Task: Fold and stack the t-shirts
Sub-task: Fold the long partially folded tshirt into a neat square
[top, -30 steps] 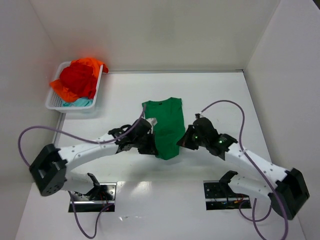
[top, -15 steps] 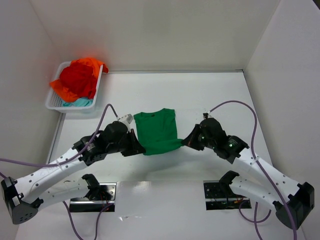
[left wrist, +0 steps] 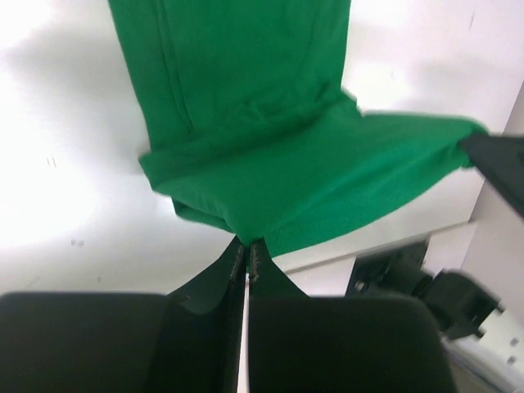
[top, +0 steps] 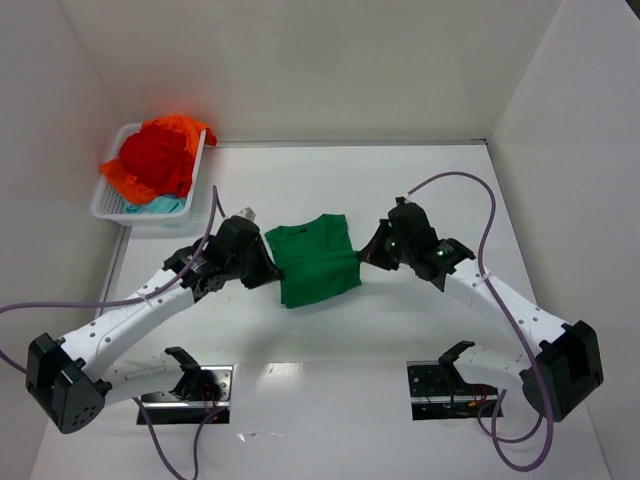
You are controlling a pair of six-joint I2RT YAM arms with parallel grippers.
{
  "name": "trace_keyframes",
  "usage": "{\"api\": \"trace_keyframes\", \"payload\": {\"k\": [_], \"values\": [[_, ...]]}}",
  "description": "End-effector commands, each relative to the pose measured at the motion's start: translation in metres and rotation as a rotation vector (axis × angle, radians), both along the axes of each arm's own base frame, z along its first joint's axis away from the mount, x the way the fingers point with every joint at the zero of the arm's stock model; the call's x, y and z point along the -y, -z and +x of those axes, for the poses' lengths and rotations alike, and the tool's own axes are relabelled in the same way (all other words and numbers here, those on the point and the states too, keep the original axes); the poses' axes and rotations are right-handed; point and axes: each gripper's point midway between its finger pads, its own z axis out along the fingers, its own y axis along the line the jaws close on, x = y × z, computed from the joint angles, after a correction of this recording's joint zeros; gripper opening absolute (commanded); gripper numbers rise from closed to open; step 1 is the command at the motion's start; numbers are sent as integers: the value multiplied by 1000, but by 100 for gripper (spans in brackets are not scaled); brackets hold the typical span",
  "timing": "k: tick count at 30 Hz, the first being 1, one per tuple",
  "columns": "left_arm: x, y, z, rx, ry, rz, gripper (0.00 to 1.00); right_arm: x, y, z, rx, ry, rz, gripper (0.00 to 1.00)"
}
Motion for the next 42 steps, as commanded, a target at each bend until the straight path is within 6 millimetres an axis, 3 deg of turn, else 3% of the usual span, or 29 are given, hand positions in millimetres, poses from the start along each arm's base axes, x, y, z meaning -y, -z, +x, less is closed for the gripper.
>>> {"api": "trace_keyframes", "payload": {"k": [1, 4, 7, 8, 10, 11, 20, 32, 35, 39, 42], "values": [[-11, -18, 30, 62, -67, -11, 0, -5, -32, 39, 132, 5, 8, 0], [-23, -11, 48, 44, -107, -12, 0, -13, -40, 54, 159, -9, 1, 0], [-33, -6, 65, 55, -113, -11, 0, -15, -36, 75, 167, -6, -22, 0], [-35, -4, 70, 49, -108, 0, 0, -17, -27, 80, 151, -16, -44, 0], [-38, -3, 81, 57, -109, 0, 0, -19, -32, 93, 175, -14, -44, 0], [-43, 7, 85, 31, -116, 13, 0, -21, -30, 96, 168, -14, -47, 0], [-37, 37, 118, -5, -82, 26, 0, -23, -4, 146, 171, -6, -106, 0], [-48, 68, 144, -56, -110, 72, 0, -26, 24, 183, 156, -35, -154, 0], [-54, 77, 151, -73, -130, 77, 0, -31, 18, 191, 179, -41, -137, 0], [-56, 88, 159, -90, -131, 88, 0, -36, 35, 196, 157, -59, -146, 5], [-59, 92, 162, -93, -140, 89, 0, -39, 33, 200, 166, -72, -143, 11]]}}
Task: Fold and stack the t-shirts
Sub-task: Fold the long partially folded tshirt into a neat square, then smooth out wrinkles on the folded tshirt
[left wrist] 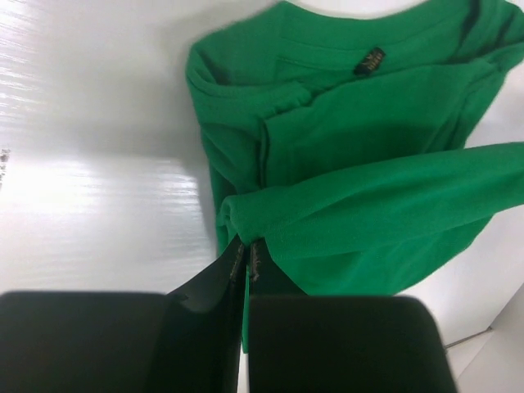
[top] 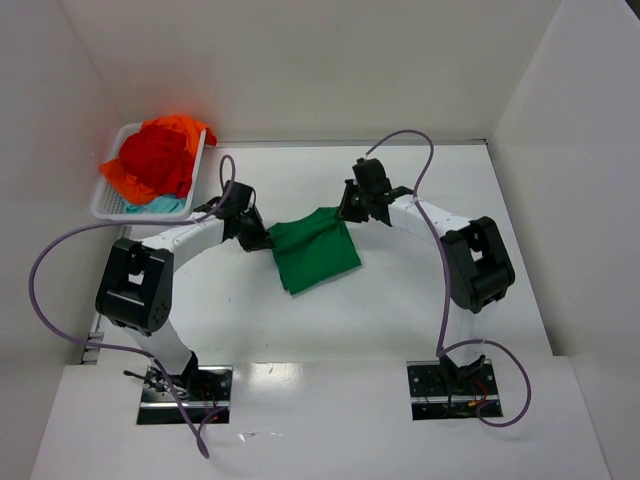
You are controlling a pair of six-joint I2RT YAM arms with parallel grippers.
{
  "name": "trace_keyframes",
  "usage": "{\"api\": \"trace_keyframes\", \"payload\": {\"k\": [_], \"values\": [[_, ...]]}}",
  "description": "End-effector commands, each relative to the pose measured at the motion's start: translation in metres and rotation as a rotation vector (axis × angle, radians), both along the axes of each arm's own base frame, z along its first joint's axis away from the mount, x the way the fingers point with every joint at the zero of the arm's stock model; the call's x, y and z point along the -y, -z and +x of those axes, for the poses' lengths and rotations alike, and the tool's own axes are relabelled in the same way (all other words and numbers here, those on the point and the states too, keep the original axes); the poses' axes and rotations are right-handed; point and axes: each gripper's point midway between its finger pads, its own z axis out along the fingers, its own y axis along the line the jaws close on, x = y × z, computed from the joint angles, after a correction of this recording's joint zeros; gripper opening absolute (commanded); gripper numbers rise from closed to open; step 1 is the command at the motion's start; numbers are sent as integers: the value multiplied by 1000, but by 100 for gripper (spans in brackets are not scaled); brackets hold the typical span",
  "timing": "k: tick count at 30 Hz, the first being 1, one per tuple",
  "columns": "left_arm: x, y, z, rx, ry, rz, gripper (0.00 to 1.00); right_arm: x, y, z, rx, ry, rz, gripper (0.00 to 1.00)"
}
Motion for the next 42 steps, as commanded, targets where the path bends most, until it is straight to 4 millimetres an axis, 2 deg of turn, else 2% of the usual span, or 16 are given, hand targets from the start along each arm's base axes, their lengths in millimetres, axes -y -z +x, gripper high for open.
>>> {"api": "trace_keyframes", "payload": {"k": [1, 2, 7, 10, 11, 14, 15, 17, 21, 23, 25, 28, 31, 33, 40, 42], "values": [[-13, -4, 16, 27, -17, 26, 0, 4, -21, 32, 107, 16, 1, 16], [-10, -6, 18, 40, -12, 15, 3, 2, -28, 36, 126, 16, 10, 21], [-20, -14, 37, 88, -6, -8, 47, 6, -44, 50, 173, 36, 30, 38], [-23, -22, 48, 125, 24, -19, 65, 10, -51, 57, 194, 48, 38, 50], [-22, -18, 46, 121, 52, -15, 69, 11, -59, 57, 208, 49, 44, 52], [-19, -32, 54, 159, 92, -39, 73, 10, -80, 54, 244, 42, 66, 52], [-18, -37, 53, 174, 104, -43, 75, 13, -83, 46, 247, 42, 67, 53], [-21, -40, 50, 168, 113, -46, 75, 12, -88, 37, 257, 22, 89, 53], [-22, -27, 40, 145, 105, -48, 70, 9, -64, 12, 197, -39, 115, 53], [-22, -27, 42, 160, 106, -50, 64, 6, -62, 7, 210, -65, 128, 57], [-22, -20, 41, 149, 105, -49, 54, 8, -50, 2, 191, -58, 130, 60], [-21, -9, 48, 133, 105, -47, 49, 3, -42, 1, 171, -83, 144, 62], [-19, -4, 53, 122, 110, -53, 48, -3, -34, 5, 150, -102, 152, 62], [-17, -5, 58, 130, 103, -59, 42, -7, -31, 10, 149, -114, 150, 62], [-11, 3, 69, 121, 120, -82, 29, -15, -16, 26, 120, -127, 140, 50], [-8, 1, 76, 124, 118, -95, 22, -17, -13, 31, 119, -127, 140, 49]]}}
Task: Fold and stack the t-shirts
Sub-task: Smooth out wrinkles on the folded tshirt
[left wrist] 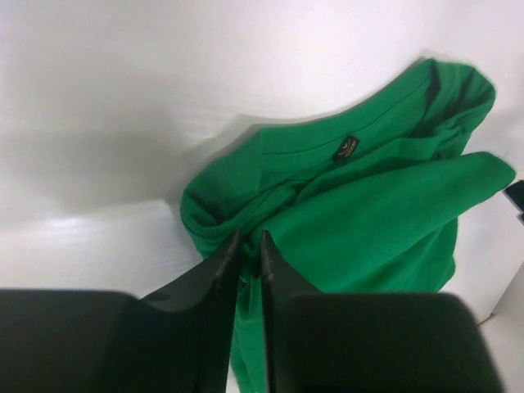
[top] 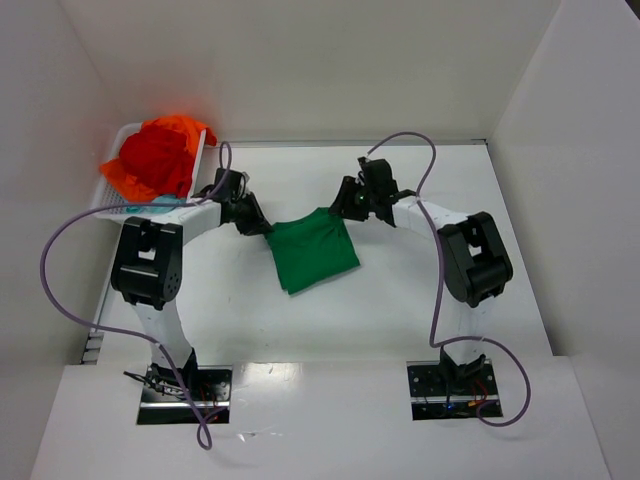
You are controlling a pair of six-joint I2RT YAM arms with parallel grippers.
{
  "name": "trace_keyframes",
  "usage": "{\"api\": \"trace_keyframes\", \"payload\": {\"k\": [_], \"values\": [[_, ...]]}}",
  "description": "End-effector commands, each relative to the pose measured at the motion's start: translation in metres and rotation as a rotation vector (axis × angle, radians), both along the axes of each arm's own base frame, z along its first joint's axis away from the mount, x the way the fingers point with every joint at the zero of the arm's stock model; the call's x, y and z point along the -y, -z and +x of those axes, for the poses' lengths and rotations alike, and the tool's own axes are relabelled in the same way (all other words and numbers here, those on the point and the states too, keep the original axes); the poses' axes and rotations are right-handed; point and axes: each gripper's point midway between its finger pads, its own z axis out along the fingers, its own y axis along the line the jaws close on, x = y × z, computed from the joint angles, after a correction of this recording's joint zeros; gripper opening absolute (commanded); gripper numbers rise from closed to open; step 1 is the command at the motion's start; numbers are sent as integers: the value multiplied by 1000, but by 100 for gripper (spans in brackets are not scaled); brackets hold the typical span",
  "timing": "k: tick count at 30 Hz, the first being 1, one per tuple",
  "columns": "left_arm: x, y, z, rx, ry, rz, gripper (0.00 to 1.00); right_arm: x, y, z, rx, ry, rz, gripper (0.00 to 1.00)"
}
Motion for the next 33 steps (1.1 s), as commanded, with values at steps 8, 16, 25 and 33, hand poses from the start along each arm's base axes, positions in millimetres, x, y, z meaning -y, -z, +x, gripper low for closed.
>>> {"api": "trace_keyframes", "payload": {"k": [8, 16, 25, 33], "values": [[9, -20, 42, 94, 19, -39, 6, -15, 1, 30, 33, -40, 11, 30], [13, -38, 60, 151, 34, -48, 2, -9, -20, 43, 87, 5, -18, 0], [15, -57, 72, 198, 47, -44, 0, 30, -74, 47, 186, 134, -34, 0], [16, -40, 84, 179, 61, -31, 0, 53, -53, 42, 143, 186, -62, 0]]}}
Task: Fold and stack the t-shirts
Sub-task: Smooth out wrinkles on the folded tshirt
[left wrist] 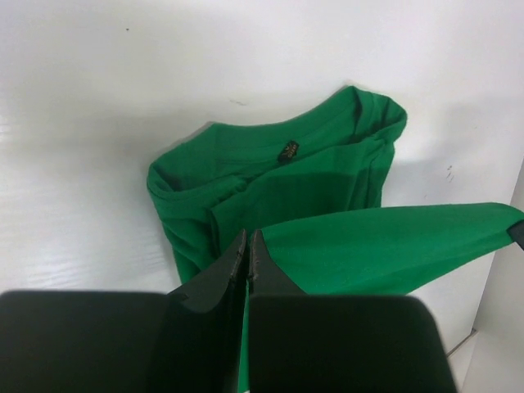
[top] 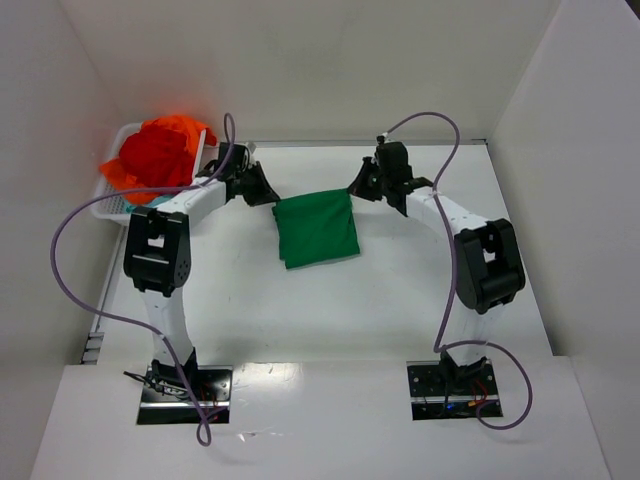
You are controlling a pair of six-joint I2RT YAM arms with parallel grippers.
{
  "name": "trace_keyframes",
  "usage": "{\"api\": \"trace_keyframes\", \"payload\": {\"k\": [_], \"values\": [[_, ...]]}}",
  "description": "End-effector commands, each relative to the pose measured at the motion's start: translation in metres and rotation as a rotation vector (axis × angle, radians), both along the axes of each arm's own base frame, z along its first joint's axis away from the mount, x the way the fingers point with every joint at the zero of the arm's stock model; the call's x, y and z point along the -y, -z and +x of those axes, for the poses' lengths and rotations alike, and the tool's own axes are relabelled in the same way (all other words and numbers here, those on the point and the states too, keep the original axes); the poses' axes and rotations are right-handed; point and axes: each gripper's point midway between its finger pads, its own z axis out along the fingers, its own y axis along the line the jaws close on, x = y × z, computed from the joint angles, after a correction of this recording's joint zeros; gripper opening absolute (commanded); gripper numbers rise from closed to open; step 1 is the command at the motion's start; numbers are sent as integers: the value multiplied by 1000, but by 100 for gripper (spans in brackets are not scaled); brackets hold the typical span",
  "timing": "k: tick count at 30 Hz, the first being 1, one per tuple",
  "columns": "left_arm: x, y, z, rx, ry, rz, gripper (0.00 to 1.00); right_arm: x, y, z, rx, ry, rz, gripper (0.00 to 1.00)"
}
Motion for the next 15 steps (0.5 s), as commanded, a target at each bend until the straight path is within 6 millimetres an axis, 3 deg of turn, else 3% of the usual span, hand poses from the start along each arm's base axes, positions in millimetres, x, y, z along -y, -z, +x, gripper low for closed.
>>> {"api": "trace_keyframes", "payload": {"k": [1, 6, 8, 13, 15], "values": [[-2, 7, 9, 3, 18, 12, 0, 14, 1, 4, 16, 45, -22, 0], [-12, 26, 14, -29, -14, 20, 0, 13, 26, 12, -10, 35, -47, 0], [-12, 30, 15, -30, -14, 20, 0, 10, 24, 18, -2, 35, -45, 0], [-21, 30, 34, -17, -25, 17, 0, 9, 44, 37, -27, 43, -54, 0], [-20, 29, 40, -8, -25, 16, 0, 7, 42, 45, -16, 44, -50, 1]]}}
